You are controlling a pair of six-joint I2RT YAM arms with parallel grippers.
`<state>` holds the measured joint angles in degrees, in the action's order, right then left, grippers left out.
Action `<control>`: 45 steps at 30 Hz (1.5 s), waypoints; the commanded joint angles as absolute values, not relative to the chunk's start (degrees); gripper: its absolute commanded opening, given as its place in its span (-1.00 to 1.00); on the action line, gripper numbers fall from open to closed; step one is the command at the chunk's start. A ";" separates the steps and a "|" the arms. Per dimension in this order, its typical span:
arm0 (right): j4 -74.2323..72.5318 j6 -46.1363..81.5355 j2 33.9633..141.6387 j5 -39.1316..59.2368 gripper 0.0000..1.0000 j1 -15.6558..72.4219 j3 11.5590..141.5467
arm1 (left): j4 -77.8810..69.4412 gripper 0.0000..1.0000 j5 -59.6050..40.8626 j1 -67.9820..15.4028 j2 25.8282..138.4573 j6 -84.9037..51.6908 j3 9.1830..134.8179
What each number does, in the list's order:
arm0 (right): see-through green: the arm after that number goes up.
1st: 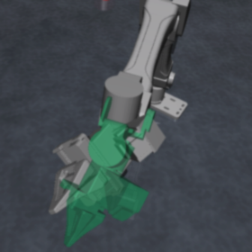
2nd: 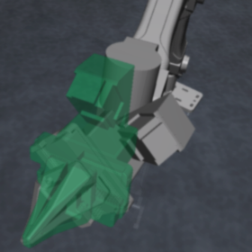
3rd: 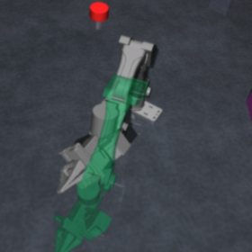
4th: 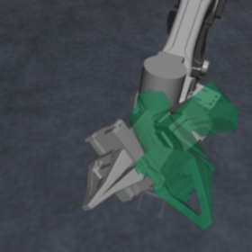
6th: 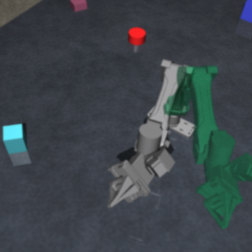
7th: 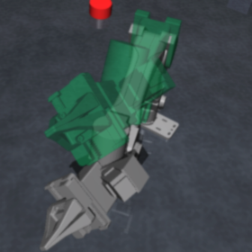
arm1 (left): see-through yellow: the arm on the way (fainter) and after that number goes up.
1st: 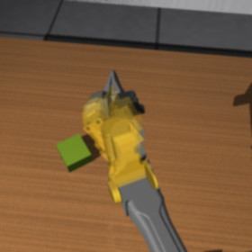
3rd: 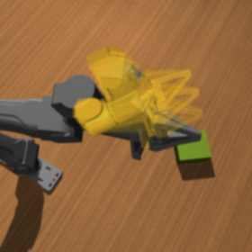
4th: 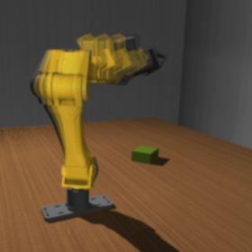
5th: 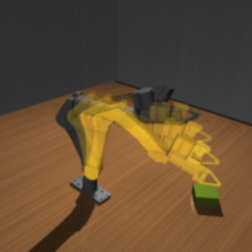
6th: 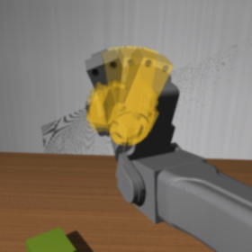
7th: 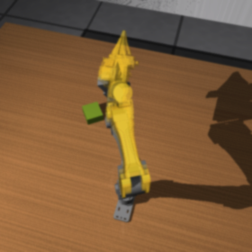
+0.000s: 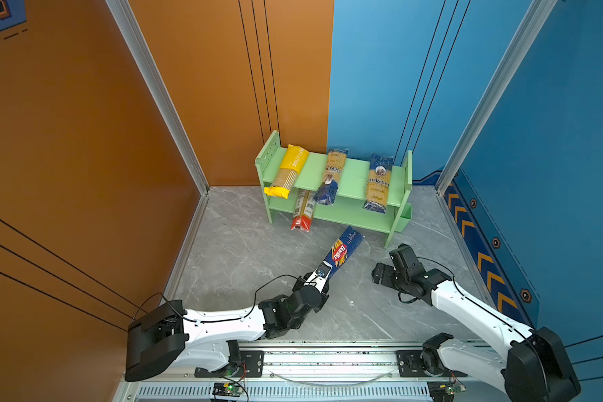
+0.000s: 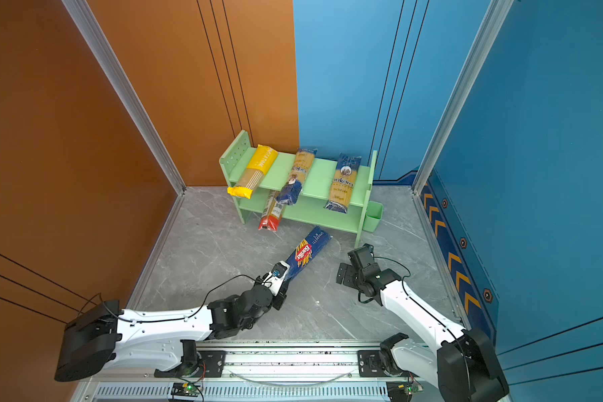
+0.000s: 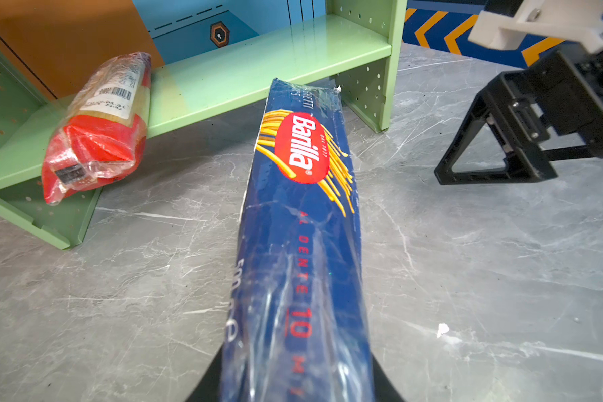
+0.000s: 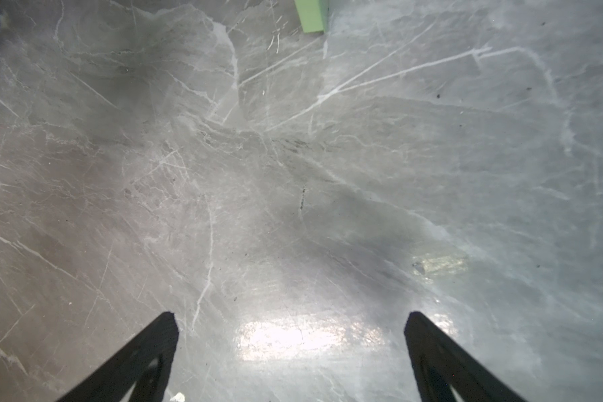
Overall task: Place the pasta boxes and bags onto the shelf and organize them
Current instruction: 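Swing the held Barilla box upright, far end toward the shelf's lower tier, then push the Barilla box onto the lower tier beside the red-topped bag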
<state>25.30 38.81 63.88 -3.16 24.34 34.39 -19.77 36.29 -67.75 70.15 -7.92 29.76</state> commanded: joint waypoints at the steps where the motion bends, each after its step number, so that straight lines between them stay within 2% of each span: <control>1: 25.09 38.85 63.82 -2.69 1.00 24.00 33.24 | -28.83 -1.00 41.03 -68.40 67.39 -7.13 34.70; 9: 24.92 38.98 63.19 -2.76 1.00 24.00 32.79 | -28.83 -1.00 41.04 -68.47 67.76 -6.77 36.06; 19: 24.79 39.06 62.67 -2.62 1.00 23.99 32.31 | -33.52 -1.00 46.61 -68.51 69.84 -5.69 37.89; 31: 24.82 39.22 62.32 -2.72 1.00 24.17 31.90 | -38.14 -1.00 52.44 -66.95 78.65 -2.19 45.13; 45: 24.87 38.91 62.07 -2.98 1.00 24.51 31.99 | -38.01 -1.00 48.08 -59.91 86.21 -4.04 51.27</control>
<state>24.88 38.83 63.09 -2.98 24.36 32.53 -29.04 47.62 -61.01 86.52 -2.81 46.78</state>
